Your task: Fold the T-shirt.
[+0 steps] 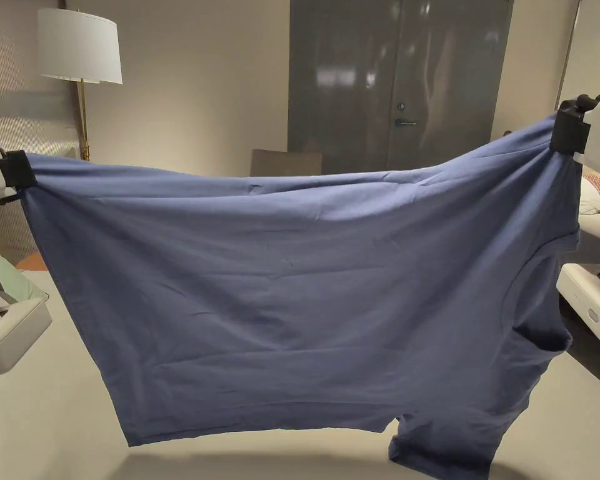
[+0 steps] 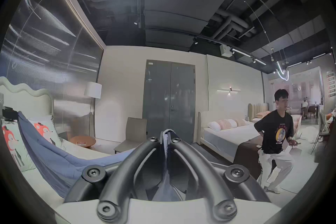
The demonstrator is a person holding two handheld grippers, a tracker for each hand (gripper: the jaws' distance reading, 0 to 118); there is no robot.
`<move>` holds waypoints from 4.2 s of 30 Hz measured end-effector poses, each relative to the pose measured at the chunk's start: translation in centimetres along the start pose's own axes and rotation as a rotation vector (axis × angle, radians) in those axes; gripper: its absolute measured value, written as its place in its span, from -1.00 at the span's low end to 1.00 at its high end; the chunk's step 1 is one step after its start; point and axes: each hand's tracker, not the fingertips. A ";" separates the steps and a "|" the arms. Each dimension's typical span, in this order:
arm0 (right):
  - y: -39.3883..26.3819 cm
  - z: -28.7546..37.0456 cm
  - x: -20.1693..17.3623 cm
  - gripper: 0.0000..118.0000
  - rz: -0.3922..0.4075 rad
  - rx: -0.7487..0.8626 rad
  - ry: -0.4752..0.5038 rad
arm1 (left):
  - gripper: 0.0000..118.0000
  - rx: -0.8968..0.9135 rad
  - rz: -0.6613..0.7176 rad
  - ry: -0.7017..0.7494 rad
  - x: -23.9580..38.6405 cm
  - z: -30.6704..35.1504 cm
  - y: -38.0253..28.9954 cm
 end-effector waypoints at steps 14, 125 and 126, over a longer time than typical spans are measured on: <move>-6.2 16.0 1.7 -0.94 -0.046 -0.153 0.035 | -0.99 -0.114 -0.054 -0.009 -4.3 13.9 -6.0; -32.0 48.5 4.9 -0.94 -0.080 -0.862 0.054 | -0.93 -0.690 -0.131 0.036 -17.3 39.6 -32.3; -31.5 48.5 4.9 -0.95 -0.090 -0.840 0.055 | -0.93 -0.681 -0.136 0.032 -17.1 39.7 -32.1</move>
